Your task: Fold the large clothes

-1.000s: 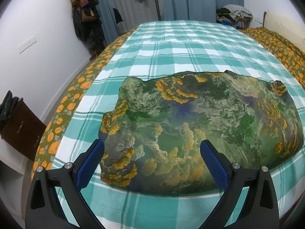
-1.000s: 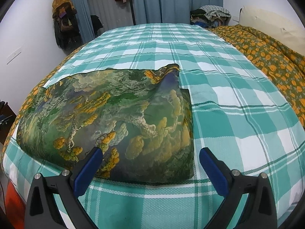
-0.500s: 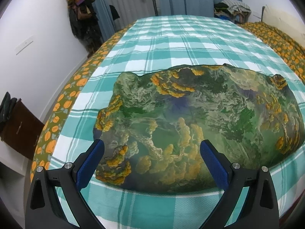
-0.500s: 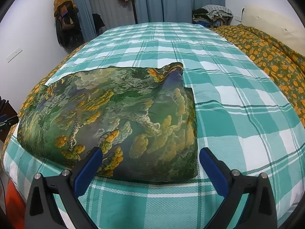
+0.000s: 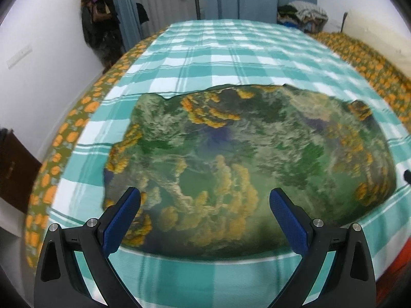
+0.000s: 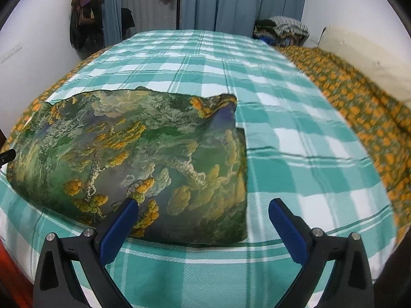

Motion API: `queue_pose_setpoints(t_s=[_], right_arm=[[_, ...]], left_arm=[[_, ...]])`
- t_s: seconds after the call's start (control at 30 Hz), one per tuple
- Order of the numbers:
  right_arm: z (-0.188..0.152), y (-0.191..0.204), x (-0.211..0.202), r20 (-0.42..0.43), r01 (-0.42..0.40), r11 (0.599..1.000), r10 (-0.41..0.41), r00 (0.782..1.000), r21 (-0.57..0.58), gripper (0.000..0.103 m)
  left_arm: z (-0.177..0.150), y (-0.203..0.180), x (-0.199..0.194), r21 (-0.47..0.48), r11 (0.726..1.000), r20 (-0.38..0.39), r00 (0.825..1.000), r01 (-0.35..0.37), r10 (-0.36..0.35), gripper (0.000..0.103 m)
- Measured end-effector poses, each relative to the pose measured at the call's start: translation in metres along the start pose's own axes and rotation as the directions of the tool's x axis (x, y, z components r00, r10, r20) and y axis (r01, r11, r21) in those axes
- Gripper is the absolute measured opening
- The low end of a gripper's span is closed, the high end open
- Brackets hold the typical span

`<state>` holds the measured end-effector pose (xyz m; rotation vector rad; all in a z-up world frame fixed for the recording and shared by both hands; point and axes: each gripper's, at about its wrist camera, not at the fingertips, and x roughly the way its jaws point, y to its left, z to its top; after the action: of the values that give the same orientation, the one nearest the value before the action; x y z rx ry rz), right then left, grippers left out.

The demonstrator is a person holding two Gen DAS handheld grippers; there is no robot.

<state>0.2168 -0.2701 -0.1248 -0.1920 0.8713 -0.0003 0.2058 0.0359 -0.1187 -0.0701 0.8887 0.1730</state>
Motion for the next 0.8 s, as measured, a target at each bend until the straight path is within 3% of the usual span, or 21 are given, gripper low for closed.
queue_pose_setpoints(t_s=[0.1,0.5,0.67,0.8], right_arm=[[0.006,0.006,-0.009,0.015,0.024,0.999,-0.024,1.000,-0.029,0.103],[0.015,0.018,-0.014,0.027,0.077,0.992,-0.075,0.997,-0.098,0.103],[0.014,0.019,-0.011,0.023,0.088,0.991,-0.086,0.996,-0.104,0.103],[0.012,0.017,-0.011,0.018,0.067,0.993,-0.065,0.998,-0.102,0.103]], left_arm=[[0.001,-0.002,0.001,-0.013,0.999,-0.003,0.999,0.036,-0.036,0.100],[0.012,-0.016,0.016,0.017,1.000,-0.036,0.999,0.008,-0.007,0.100],[0.036,-0.027,0.032,0.035,0.999,-0.046,0.999,0.009,-0.007,0.100],[0.075,-0.035,0.056,0.021,1.000,-0.048,0.999,0.002,-0.001,0.100]])
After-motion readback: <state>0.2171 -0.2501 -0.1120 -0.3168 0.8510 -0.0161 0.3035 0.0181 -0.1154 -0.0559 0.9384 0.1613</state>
